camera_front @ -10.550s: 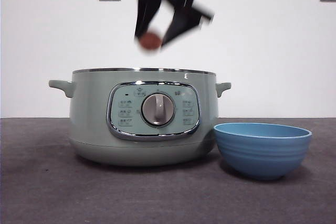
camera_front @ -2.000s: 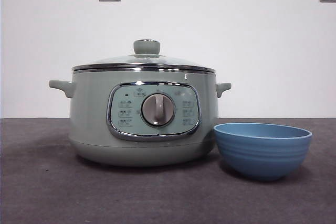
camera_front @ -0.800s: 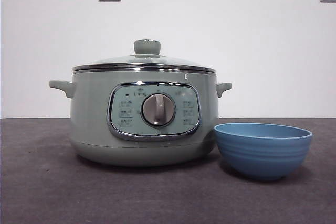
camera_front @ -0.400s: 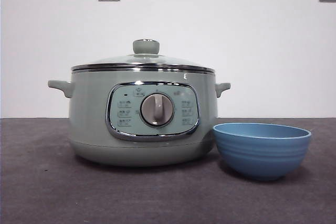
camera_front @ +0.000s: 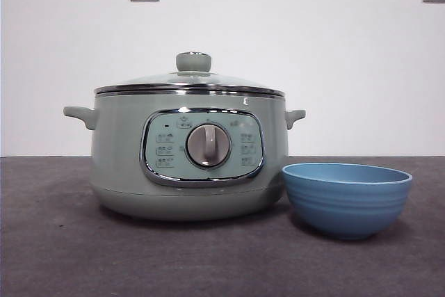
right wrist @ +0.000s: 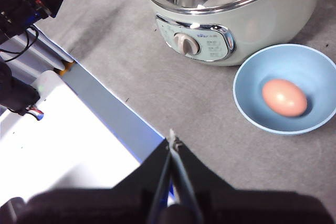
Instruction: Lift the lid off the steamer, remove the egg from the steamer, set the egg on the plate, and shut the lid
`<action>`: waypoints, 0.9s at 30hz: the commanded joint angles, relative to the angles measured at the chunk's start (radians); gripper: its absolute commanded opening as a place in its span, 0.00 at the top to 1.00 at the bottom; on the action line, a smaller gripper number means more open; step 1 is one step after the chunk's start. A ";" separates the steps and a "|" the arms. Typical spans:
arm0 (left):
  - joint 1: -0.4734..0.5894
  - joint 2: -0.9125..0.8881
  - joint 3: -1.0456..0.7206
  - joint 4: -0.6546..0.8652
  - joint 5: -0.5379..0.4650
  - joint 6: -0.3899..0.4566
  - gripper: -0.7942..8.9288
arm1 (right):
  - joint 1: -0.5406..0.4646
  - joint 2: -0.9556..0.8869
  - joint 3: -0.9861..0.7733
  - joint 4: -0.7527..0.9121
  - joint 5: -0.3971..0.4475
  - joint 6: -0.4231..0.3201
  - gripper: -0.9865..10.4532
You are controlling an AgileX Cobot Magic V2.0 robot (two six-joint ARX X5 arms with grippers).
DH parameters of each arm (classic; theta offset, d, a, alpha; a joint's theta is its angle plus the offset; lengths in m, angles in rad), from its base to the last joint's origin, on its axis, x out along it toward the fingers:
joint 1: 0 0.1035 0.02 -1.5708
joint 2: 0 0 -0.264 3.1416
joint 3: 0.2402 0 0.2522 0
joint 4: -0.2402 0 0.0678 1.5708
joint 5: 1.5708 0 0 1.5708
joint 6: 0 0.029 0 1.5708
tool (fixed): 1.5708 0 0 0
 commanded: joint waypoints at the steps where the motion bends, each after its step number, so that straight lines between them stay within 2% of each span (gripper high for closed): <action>1: 0.004 -0.003 -0.013 0.002 -0.005 -0.006 0.92 | -0.016 -0.020 -0.004 0.027 0.029 -0.113 0.91; 4: 0.004 -0.003 -0.013 0.002 -0.005 -0.006 0.92 | -0.085 -0.061 -0.014 0.125 0.003 -0.201 0.91; 7: 0.004 -0.003 -0.013 0.002 -0.005 -0.006 0.92 | -0.195 -0.125 -0.072 0.270 -0.083 -0.205 0.91; 12: 0.004 -0.003 -0.013 0.002 -0.005 -0.006 0.92 | -0.366 -0.260 -0.272 0.491 -0.079 -0.233 0.91; 16: 0.004 -0.003 -0.013 0.002 -0.005 -0.006 0.92 | -0.454 -0.386 -0.485 0.681 -0.074 -0.195 0.91; 17: 0.004 -0.003 -0.013 0.002 -0.005 -0.006 0.92 | -0.462 -0.411 -0.529 0.716 -0.054 -0.182 0.91; 20: 0.004 -0.003 -0.013 0.002 -0.005 -0.006 0.92 | -0.467 -0.491 -0.658 0.795 0.094 -0.132 0.91; 22: 0.004 -0.003 -0.013 0.002 -0.005 -0.006 0.92 | -0.467 -0.541 -0.728 0.821 0.164 -0.074 0.91; 25: 0.004 -0.003 -0.013 0.002 -0.005 -0.006 0.92 | -0.467 -0.599 -0.797 0.820 0.240 -0.018 0.91; 27: 0.004 -0.003 -0.013 0.002 -0.006 -0.006 0.92 | -0.467 -0.624 -0.828 0.819 0.242 -0.003 0.91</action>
